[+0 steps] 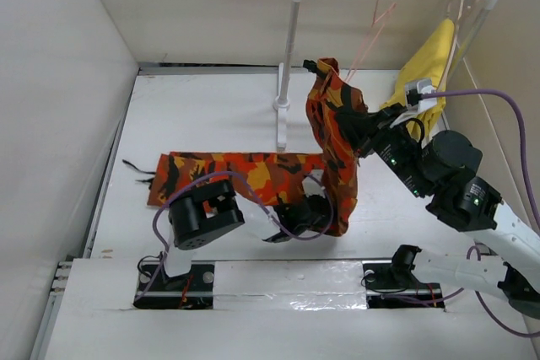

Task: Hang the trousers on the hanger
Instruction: Fold the trousers at the center of the board.

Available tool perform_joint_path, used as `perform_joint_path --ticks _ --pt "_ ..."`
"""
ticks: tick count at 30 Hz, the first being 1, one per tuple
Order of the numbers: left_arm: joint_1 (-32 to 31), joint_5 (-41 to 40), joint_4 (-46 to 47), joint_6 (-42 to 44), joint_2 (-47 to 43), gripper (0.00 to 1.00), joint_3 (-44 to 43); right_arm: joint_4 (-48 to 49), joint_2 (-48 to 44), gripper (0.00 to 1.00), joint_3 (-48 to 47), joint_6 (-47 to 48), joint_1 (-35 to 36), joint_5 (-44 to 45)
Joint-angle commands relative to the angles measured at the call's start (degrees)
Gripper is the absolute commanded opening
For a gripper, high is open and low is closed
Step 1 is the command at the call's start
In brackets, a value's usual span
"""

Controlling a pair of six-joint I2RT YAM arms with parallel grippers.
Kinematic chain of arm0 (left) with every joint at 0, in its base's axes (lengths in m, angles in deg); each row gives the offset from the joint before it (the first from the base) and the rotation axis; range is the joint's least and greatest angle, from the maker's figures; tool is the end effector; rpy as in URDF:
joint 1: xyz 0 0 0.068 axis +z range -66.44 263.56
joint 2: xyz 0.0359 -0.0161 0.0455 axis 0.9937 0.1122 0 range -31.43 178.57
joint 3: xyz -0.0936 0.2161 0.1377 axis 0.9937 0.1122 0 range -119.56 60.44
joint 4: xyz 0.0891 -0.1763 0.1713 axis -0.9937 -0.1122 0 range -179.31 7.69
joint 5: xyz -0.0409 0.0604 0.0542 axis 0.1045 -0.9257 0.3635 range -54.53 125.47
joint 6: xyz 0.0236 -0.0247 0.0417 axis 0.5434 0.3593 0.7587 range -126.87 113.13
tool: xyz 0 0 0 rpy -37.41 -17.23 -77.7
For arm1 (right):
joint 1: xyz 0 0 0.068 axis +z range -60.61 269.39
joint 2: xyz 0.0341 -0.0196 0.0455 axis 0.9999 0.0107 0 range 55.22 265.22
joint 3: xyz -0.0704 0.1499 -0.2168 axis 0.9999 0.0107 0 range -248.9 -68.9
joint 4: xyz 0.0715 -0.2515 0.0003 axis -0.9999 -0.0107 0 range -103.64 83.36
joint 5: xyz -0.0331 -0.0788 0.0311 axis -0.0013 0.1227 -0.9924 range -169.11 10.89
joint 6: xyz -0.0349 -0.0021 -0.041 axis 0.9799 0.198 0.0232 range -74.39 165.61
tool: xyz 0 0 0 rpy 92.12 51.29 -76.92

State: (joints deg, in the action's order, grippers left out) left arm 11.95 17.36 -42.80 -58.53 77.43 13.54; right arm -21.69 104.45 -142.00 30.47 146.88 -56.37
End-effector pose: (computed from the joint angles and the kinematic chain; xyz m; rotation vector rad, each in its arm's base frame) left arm 0.1283 -0.3506 0.1341 0.1433 2.1072 -1.0768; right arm 0.0938 0.1216 0.4838 -0.2043 1.4592 0.7591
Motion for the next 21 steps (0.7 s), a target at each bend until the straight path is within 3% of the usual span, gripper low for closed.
perform_joint_path --ticks 1,3,6,7,11,15,21 --pt "-2.92 3.61 -5.31 2.88 0.66 0.00 -5.74 7.59 0.94 0.00 -8.88 1.69 0.86 2.57" --pt "-2.92 3.08 -4.88 3.23 -3.36 0.00 -3.83 6.00 3.40 0.00 -9.95 2.13 0.86 2.31" --pt "-0.55 1.15 -4.96 3.23 -12.65 0.18 3.28 7.04 5.25 0.00 -9.52 2.48 0.86 3.01" --pt "0.33 -0.07 -5.84 3.32 -15.66 0.28 5.39 7.31 6.56 0.00 -9.34 2.83 0.86 3.62" --pt "5.42 -5.35 -14.08 3.32 -35.43 0.39 15.75 8.63 10.79 0.00 -9.78 3.97 0.86 4.76" --pt "11.91 -10.10 -26.82 4.28 -59.83 0.43 17.19 10.47 15.27 0.00 -11.00 4.33 0.34 3.80" --pt "15.80 -13.44 -38.53 8.13 -83.59 0.42 13.07 13.11 25.53 0.00 -15.05 3.97 3.05 0.99"
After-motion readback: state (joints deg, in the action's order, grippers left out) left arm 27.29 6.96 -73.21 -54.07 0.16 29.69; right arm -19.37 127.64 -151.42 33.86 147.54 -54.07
